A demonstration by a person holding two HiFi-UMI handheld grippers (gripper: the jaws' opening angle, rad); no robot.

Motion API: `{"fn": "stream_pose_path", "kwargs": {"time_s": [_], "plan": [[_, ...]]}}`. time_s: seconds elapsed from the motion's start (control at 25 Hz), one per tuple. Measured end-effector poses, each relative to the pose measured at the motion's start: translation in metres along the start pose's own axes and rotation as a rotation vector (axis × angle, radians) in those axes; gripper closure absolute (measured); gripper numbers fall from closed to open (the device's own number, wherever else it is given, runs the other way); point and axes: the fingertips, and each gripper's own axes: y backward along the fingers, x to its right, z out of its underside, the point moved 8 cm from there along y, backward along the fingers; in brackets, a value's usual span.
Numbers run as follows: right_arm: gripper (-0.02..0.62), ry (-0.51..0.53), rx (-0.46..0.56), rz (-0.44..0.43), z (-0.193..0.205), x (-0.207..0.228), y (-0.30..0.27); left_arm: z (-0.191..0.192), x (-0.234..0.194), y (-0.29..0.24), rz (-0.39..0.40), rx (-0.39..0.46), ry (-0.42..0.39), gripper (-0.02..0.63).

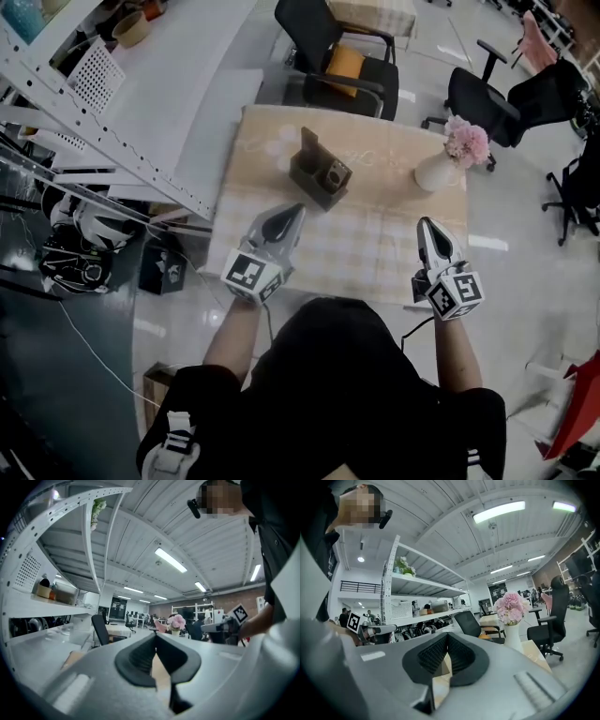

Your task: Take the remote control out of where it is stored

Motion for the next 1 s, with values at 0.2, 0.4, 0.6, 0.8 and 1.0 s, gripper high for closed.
{"fn": "stream_pose_path", "kwargs": {"time_s": [0.2,0.4,0.6,0.8,1.0], "plan": [[0.591,0.003,-0.006,-0.048,-0.005,0.016,-0.028,0.0,-0.007,-0.032,-0.006,-0.031,-0.015,0.604],[0.591,0.043,-0.032,-0.081,-0.001,0.026,-0.04,0.011,-0.012,-0.056,-0.004,-0.066,-0.004,0.604],[0.591,0.021,-0.075,-0.081,0.004,0.04,-0.046,0.024,-0.017,-0.079,0.005,-0.118,-0.005,0.604],[0.591,0.04,-0.098,-0.096,0.013,0.048,-0.045,0.038,-0.022,-0.096,-0.004,-0.136,-0.02,0.58],[0.591,0.033,-0.133,-0.081,0.021,0.061,-0.038,0.054,-0.027,-0.114,-0.011,-0.184,-0.018,0.508]]}}
